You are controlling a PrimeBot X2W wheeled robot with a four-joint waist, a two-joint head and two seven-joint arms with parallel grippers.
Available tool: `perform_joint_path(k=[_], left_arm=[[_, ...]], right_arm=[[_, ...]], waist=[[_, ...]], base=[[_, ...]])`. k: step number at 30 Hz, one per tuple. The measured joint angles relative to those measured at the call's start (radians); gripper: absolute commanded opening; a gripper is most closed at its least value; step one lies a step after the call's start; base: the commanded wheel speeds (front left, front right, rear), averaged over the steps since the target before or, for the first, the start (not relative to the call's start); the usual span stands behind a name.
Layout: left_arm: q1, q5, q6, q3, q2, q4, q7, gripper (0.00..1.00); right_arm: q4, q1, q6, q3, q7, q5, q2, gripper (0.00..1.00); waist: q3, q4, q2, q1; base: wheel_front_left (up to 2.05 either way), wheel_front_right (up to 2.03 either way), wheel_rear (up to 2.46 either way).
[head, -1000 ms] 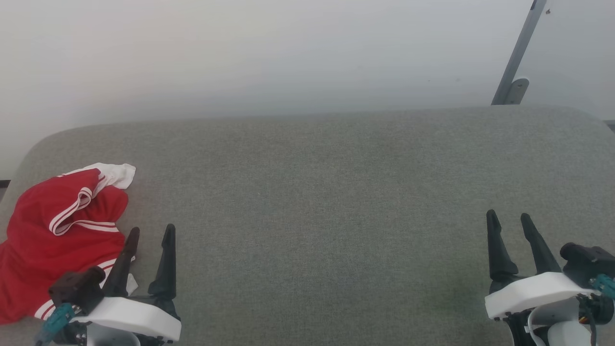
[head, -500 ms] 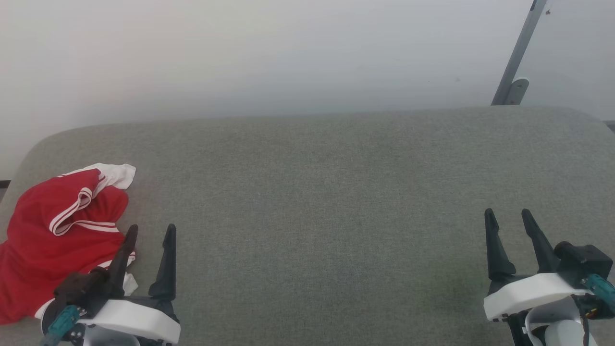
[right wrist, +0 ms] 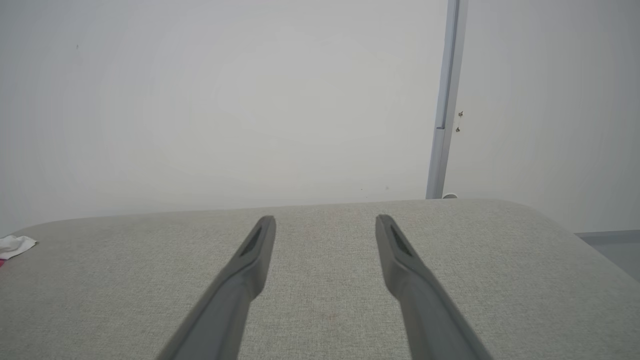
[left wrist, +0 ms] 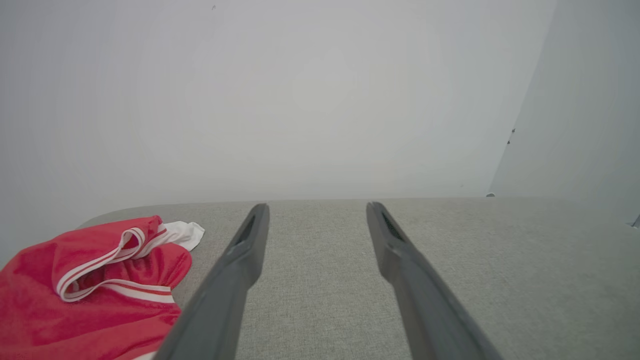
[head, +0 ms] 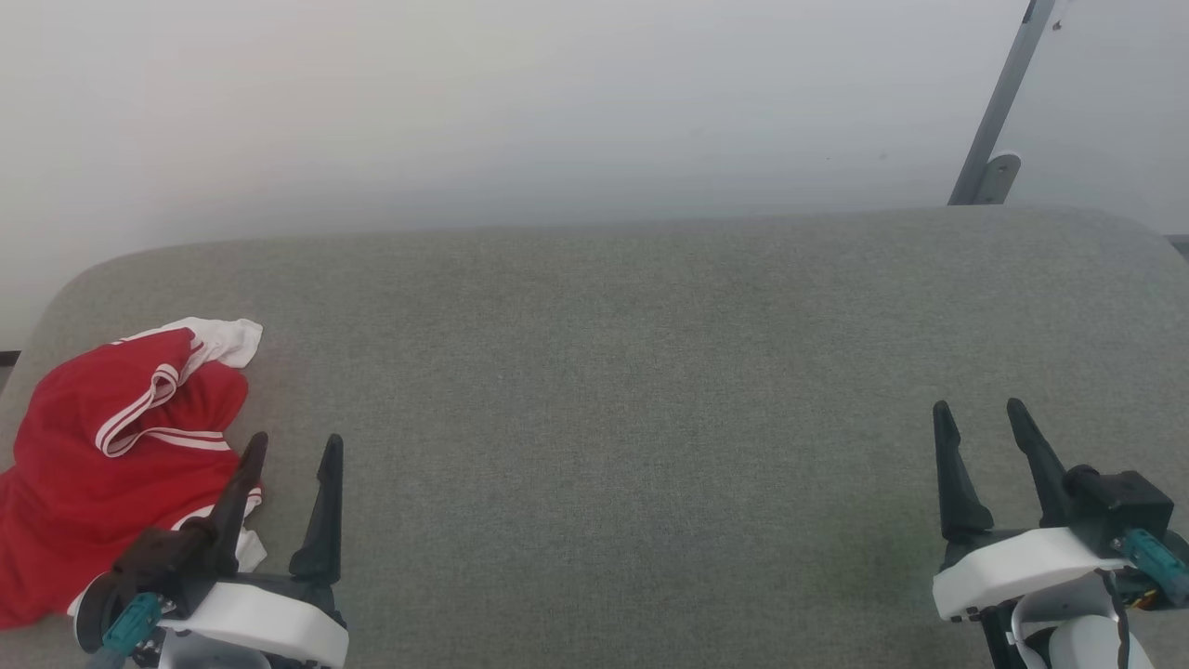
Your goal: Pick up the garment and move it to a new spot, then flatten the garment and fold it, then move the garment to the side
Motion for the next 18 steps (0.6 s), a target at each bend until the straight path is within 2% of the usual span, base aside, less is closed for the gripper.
perform_joint_path(k=[9,18], left_arm=[[-0.001,-0.007,0.0,0.015,-0.005,0.01,0.0,1.0],[-0.005,0.008,0.009,0.079,-0.013,0.03,-0.001,1.0]], right_arm=[[-0.002,0.0,0.0,0.002,0.0,0.0,-0.001,1.0],[-0.006,0.001,0.0,0.06,0.011,0.017,-0.01,1.0]], waist=[[-0.003,0.014,0.0,0.0],[-0.022,0.107,0.0,0.0]], base=[[0.0,0.0,0.0],[0.0,0.0,0.0]])
